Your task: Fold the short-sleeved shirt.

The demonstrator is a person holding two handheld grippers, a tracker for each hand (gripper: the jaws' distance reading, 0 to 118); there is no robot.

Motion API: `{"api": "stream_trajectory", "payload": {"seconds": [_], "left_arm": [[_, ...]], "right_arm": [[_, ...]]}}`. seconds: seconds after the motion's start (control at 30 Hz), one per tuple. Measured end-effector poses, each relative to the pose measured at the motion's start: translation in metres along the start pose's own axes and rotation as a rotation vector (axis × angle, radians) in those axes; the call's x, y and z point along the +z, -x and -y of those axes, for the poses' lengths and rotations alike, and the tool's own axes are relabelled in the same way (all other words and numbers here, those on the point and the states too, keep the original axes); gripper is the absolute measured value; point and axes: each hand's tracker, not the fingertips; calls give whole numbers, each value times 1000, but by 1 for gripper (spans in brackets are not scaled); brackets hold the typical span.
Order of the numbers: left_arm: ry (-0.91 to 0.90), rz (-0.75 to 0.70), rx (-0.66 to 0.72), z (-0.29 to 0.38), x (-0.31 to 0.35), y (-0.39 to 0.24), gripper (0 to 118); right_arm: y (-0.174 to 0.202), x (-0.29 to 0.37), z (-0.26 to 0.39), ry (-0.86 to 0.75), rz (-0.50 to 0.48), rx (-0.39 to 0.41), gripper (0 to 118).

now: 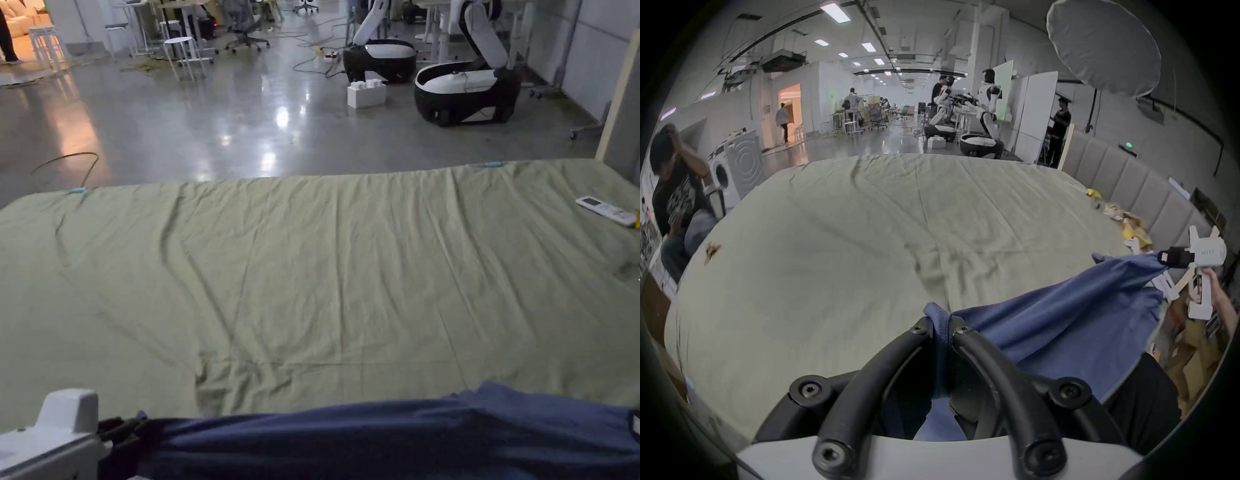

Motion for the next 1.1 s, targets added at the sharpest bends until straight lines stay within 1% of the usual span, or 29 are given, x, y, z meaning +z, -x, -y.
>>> {"api": "stream_trajectory", "payload": {"seconds": [0.07, 0.1, 0.17, 0.23, 0.3, 0.37, 0.4, 0.43, 0.47, 0.5, 0.53, 0.57, 0.6, 0.63, 0.73, 0.77, 0.83, 0.87, 0.9, 0.93, 1.0, 1.03, 1.07, 1.1], "left_arm": [[-1, -13, 57, 37, 23, 5, 8], [13, -14, 84, 51, 26, 7, 8], [43, -12, 92, 80, 31, 8, 8], [74, -21, 130, 99, 29, 10, 8], [77, -35, 149, 111, 23, 8, 8], [87, -41, 168, 116, 17, 8, 10], [96, -75, 191, 116, 14, 9, 19], [84, -127, 204, 116, 16, 8, 43], [63, -154, 209, 115, 19, 8, 68], [38, -172, 211, 113, 26, 8, 84], [-4, -232, 198, 108, 40, 4, 88], [-70, -308, 160, 103, 55, -4, 88], [-140, -322, 124, 100, 71, -13, 88], [-215, -308, 98, 95, 89, -23, 88], [-395, -267, 49, 72, 145, -57, 88], [-458, -259, 14, 66, 162, -70, 89], [-545, -246, -52, 53, 193, -94, 91], [-598, -239, -90, 48, 207, -106, 91], [-643, -237, -109, 45, 222, -118, 91], [-680, -227, -121, 43, 233, -127, 91], [-699, -225, -128, 44, 249, -143, 90], [-721, -228, -135, 47, 255, -151, 90], [-723, -241, -137, 48, 256, -156, 88], [-723, -245, -144, 48, 258, -159, 83]], "right_arm": [[1, 24, 30, 22, 27, 8, 3], [-5, 25, 42, 32, 26, 8, 3], [-4, 30, 66, 80, 16, 12, 3], [-6, 23, 85, 100, 17, -3, 3], [-3, 14, 96, 132, 18, -1, 4], [1, 5, 103, 142, 40, 34, 4], [3, 3, 105, 136, 63, 59, 7], [4, 2, 107, 137, 75, 51, 24], [4, 1, 108, 143, 100, 43, 46], [-5, 3, 110, 139, 104, 32, 62], [-8, 9, 109, 116, 97, 21, 66], [-9, 17, 107, 76, 94, -10, 66], [-8, 25, 103, 40, 99, -32, 66], [-18, 29, 103, -14, 94, -59, 66], [-7, 65, 84, -191, 55, -145, 66], [3, 80, 81, -253, 27, -148, 66], [21, 107, 69, -365, -6, -136, 66], [32, 121, 63, -420, -20, -115, 66], [53, 137, 62, -468, -32, -86, 66], [64, 149, 59, -511, -47, -61, 66], [82, 168, 54, -580, -69, -22, 66], [98, 179, 51, -604, -77, -6, 65], [106, 185, 50, -611, -89, 18, 62], [113, 190, 50, -628, -99, 40, 54]]}}
